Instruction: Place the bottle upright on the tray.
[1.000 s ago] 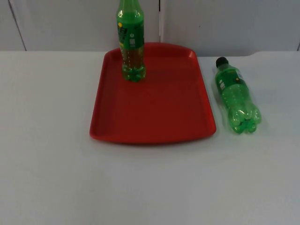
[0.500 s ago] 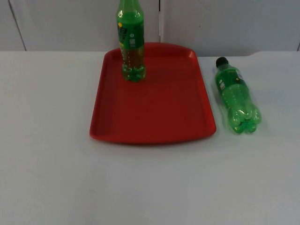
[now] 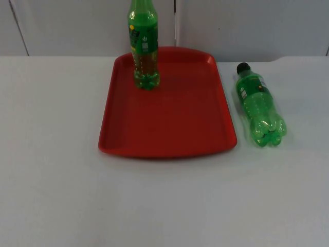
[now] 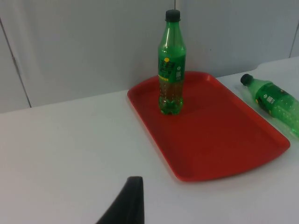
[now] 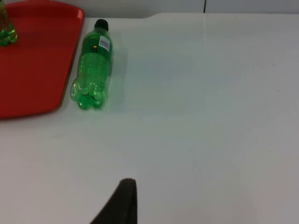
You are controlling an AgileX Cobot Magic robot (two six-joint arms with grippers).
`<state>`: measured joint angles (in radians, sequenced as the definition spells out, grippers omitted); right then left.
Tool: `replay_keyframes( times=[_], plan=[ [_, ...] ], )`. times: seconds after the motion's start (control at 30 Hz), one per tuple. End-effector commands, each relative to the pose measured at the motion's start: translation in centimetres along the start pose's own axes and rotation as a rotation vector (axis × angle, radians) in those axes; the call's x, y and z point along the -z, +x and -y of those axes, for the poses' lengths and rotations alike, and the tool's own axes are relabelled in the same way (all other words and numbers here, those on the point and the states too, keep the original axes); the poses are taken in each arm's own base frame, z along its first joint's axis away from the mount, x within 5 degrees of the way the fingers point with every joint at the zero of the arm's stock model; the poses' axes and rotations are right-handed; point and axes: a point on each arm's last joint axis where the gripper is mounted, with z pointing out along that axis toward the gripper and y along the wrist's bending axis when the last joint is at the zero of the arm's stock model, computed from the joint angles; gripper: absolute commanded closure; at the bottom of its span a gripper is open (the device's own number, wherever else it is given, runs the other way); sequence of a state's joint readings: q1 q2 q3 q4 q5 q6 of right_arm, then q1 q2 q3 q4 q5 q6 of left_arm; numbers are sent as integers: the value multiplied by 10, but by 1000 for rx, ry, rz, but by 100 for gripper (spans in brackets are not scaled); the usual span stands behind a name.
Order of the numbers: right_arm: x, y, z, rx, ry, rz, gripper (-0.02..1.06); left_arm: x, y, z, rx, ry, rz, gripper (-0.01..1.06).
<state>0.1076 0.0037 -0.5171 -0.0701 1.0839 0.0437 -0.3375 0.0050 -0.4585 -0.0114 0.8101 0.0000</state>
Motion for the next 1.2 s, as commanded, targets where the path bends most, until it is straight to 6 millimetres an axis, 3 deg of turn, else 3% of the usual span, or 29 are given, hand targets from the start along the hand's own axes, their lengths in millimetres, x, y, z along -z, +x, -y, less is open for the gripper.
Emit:
replay_keyframes(
  times=[0.0,1.17],
  plan=[
    [1,0,0,2,3,12,0,2,-1,0,-5,2,11,0],
    [4,-5,-1,-2,-3,43,0,2,-1,0,-5,2,11,0]
  ],
)
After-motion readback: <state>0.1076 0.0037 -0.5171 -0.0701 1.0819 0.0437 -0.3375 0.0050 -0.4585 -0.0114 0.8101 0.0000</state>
